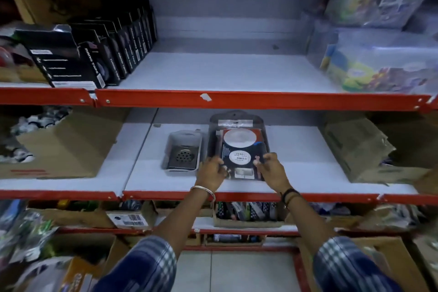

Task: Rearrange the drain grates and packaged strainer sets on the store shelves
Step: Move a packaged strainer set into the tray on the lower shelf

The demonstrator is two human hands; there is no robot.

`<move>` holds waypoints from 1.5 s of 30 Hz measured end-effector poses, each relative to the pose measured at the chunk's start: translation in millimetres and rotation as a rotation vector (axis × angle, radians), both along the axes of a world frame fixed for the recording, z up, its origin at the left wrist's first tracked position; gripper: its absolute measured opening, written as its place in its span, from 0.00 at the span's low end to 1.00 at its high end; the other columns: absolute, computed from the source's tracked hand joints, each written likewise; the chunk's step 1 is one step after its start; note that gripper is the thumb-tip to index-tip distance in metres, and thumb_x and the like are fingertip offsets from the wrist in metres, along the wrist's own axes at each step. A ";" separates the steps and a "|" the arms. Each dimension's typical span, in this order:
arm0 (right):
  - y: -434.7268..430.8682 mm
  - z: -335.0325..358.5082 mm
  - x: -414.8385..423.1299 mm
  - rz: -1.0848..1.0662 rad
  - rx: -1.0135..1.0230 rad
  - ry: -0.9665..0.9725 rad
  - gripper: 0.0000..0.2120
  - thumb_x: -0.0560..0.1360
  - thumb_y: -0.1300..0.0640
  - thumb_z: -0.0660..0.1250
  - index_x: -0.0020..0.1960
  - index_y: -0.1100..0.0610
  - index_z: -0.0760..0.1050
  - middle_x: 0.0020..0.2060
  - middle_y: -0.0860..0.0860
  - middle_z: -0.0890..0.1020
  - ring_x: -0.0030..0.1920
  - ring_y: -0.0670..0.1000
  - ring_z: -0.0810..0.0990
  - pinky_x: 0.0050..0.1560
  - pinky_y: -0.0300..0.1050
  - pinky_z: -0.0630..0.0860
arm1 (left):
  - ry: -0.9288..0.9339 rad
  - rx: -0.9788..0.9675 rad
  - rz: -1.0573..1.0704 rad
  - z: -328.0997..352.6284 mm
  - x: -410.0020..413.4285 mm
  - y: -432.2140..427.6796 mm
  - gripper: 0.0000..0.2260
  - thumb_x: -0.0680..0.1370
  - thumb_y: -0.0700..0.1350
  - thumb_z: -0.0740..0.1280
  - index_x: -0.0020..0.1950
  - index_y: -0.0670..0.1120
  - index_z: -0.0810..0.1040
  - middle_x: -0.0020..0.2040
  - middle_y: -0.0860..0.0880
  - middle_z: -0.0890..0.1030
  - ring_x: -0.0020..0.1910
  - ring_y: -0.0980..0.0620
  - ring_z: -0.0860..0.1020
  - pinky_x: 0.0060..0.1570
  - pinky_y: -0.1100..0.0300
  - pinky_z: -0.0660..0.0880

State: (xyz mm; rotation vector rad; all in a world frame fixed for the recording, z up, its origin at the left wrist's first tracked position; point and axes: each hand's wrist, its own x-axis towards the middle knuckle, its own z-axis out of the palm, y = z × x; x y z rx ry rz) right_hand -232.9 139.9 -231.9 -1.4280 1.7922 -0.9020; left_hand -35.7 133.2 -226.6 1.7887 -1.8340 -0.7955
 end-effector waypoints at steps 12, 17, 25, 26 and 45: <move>-34.3 11.9 21.5 0.067 0.015 0.449 0.22 0.74 0.54 0.67 0.66 0.57 0.70 0.64 0.58 0.67 0.64 0.62 0.67 0.66 0.56 0.64 | -0.188 -0.099 -0.122 -14.4 39.6 -39.8 0.08 0.76 0.47 0.63 0.50 0.48 0.79 0.61 0.47 0.76 0.65 0.47 0.68 0.65 0.53 0.60; -57.1 19.2 76.3 0.339 -0.070 0.388 0.21 0.76 0.53 0.64 0.67 0.58 0.68 0.64 0.57 0.69 0.66 0.60 0.67 0.66 0.56 0.65 | -0.316 -0.078 -0.046 -9.0 109.4 -61.8 0.11 0.75 0.46 0.62 0.54 0.45 0.79 0.60 0.44 0.77 0.62 0.41 0.70 0.62 0.50 0.69; -115.1 0.5 176.0 0.618 0.113 0.575 0.33 0.73 0.50 0.68 0.72 0.57 0.60 0.71 0.58 0.68 0.70 0.60 0.66 0.70 0.54 0.60 | -0.583 0.052 -0.242 -28.7 168.1 -110.8 0.30 0.69 0.54 0.70 0.67 0.43 0.68 0.66 0.42 0.72 0.67 0.43 0.68 0.66 0.49 0.65; -123.9 -5.4 185.4 0.649 0.132 0.627 0.35 0.71 0.50 0.70 0.72 0.58 0.60 0.71 0.58 0.68 0.70 0.60 0.67 0.70 0.53 0.61 | -0.615 0.042 -0.291 -33.1 171.4 -118.6 0.32 0.69 0.55 0.70 0.68 0.43 0.67 0.67 0.42 0.71 0.69 0.44 0.67 0.69 0.48 0.62; -159.3 -50.3 216.3 0.784 0.165 1.126 0.41 0.68 0.44 0.69 0.73 0.58 0.56 0.74 0.58 0.60 0.75 0.59 0.54 0.76 0.59 0.43 | -0.936 0.094 -0.618 -76.1 166.0 -164.2 0.45 0.72 0.65 0.62 0.77 0.44 0.44 0.78 0.42 0.43 0.77 0.39 0.42 0.73 0.38 0.40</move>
